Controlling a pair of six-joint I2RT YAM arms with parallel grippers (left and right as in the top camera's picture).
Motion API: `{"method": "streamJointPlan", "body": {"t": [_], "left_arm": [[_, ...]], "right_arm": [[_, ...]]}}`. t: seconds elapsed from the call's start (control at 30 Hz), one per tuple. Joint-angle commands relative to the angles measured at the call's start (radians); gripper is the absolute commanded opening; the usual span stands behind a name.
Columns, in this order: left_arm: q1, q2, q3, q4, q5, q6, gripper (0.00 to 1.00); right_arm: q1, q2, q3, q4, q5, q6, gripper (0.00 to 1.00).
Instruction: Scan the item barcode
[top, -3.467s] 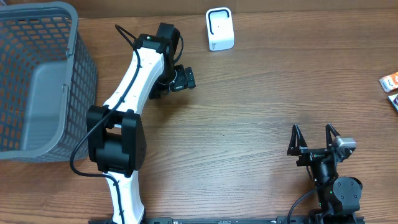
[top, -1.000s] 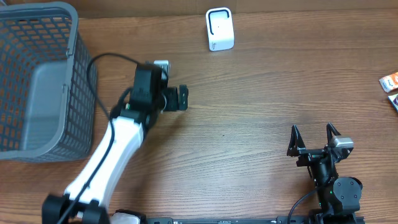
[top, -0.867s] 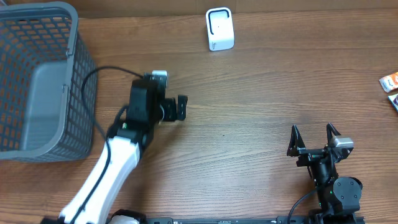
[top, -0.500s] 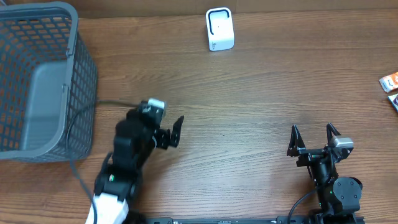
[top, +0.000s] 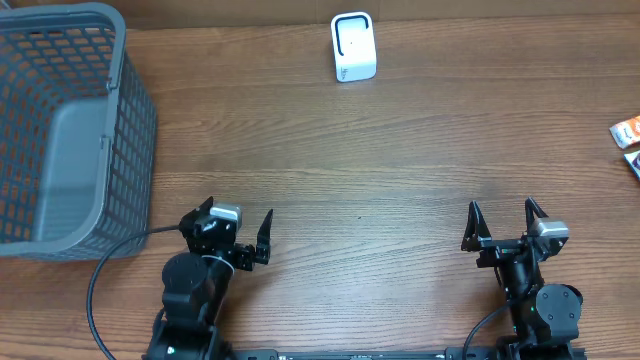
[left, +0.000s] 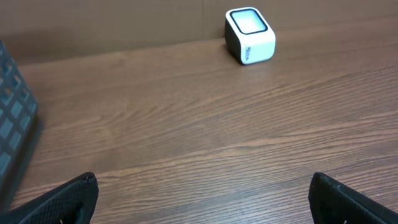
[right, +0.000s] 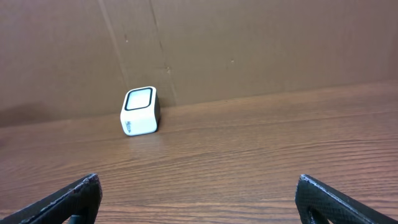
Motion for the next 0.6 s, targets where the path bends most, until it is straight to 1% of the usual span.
{"method": "streamJointPlan", "body": {"t": [0.0, 0.17, 0.4, 0.57], "left_arm": [[0.005, -0.072, -0.042, 0.012, 0.000, 0.056, 1.00], [0.006, -0.178, -0.112, 0.034, 0.000, 0.072, 1.00], [0.032, -0.272, -0.195, 0.159, 0.021, 0.072, 1.00], [0.062, -0.329, -0.208, 0.161, 0.048, 0.072, 1.00]], "right_arm": [[0.003, -0.011, -0.011, 0.005, -0.005, -0.001, 1.00], [0.003, -0.011, -0.011, 0.005, -0.005, -0.001, 1.00], [0.003, -0.011, -0.011, 0.005, -0.005, -0.001, 1.00], [0.003, -0.011, -0.011, 0.005, -0.005, -0.001, 1.00]]}}
